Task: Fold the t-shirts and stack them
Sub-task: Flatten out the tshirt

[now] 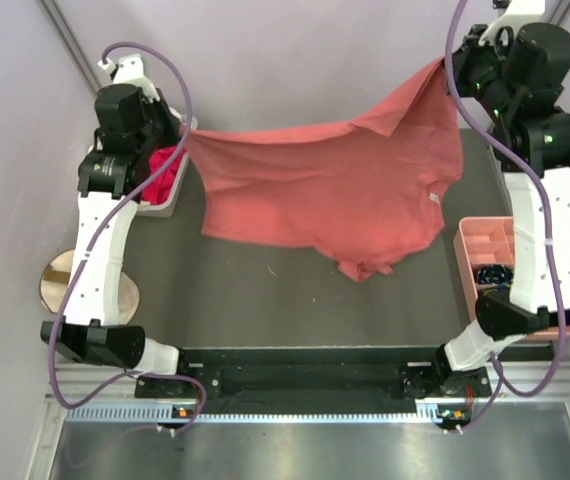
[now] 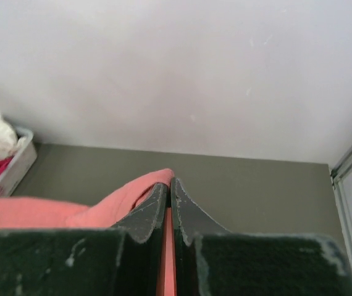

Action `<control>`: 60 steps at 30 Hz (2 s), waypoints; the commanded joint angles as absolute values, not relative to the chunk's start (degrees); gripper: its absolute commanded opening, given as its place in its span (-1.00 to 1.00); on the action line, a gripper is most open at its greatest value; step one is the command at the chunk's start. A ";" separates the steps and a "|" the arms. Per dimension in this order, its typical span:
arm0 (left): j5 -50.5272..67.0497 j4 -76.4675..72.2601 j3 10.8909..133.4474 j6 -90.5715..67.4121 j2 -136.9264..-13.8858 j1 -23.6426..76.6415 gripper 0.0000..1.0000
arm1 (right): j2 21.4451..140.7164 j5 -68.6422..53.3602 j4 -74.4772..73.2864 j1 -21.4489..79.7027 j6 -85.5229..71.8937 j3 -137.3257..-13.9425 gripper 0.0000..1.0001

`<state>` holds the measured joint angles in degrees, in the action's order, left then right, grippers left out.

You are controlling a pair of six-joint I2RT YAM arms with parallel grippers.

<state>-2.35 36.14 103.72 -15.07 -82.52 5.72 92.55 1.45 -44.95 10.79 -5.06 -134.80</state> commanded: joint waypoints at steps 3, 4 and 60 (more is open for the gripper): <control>-0.44 36.11 100.90 -15.91 -67.97 5.71 -1.00 | 77.81 -6.14 -43.85 15.02 -5.54 -129.62 -1.00; -0.35 37.43 102.12 -15.91 -66.63 5.80 -1.00 | 76.83 -6.94 -44.81 15.64 -5.71 -130.94 -1.00; -18.02 6.06 114.59 -13.63 -136.92 7.65 -1.00 | 124.45 -3.34 -17.93 2.46 -7.56 -117.94 -1.00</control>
